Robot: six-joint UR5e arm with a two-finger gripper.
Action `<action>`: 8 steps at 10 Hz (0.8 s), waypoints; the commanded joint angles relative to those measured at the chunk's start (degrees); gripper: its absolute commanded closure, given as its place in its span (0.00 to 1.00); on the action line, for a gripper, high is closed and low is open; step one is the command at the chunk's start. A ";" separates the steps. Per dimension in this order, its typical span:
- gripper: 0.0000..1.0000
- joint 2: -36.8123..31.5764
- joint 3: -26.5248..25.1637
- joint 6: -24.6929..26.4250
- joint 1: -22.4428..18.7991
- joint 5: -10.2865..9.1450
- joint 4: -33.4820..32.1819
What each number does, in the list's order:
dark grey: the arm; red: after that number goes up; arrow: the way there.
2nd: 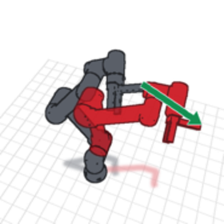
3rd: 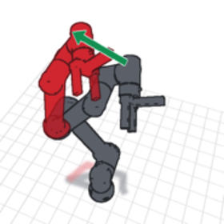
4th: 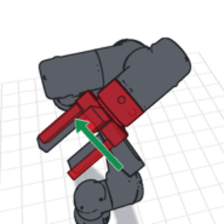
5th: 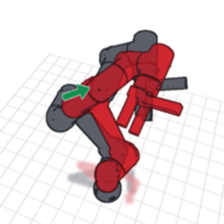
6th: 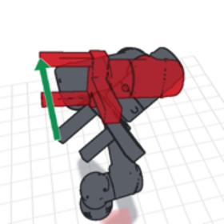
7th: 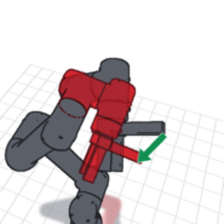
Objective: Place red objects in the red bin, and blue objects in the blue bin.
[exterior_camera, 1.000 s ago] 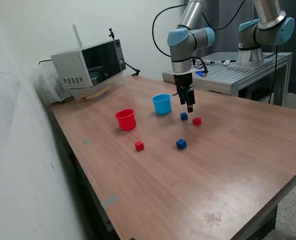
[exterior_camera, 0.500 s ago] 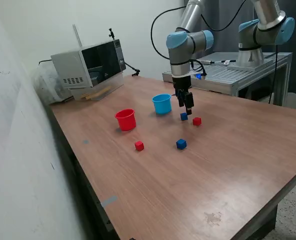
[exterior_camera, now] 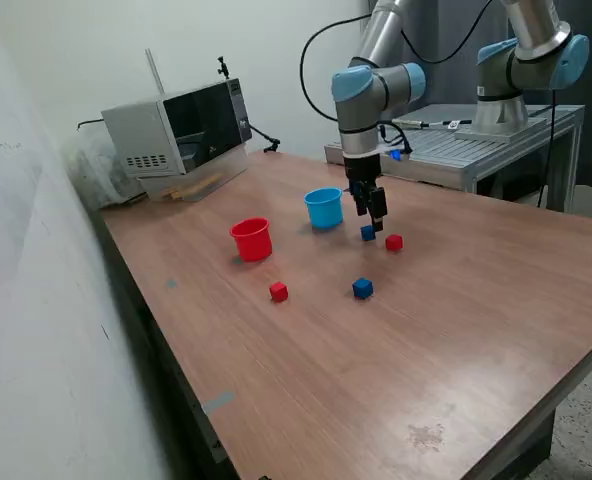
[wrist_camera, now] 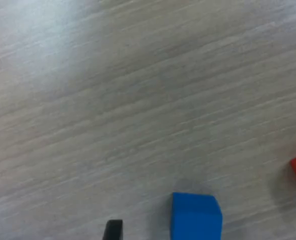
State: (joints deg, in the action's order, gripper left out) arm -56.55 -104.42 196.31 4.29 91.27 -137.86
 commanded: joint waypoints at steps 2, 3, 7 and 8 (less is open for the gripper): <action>1.00 0.74 0.01 -0.57 0.88 -0.13 -0.13; 1.00 0.83 0.01 -0.57 1.33 -0.30 -0.13; 1.00 0.74 0.01 -2.67 1.16 -0.39 -0.04; 1.00 0.66 0.01 -5.38 0.46 -0.39 0.04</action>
State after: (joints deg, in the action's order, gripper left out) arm -55.80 -104.38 193.63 5.34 90.88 -137.88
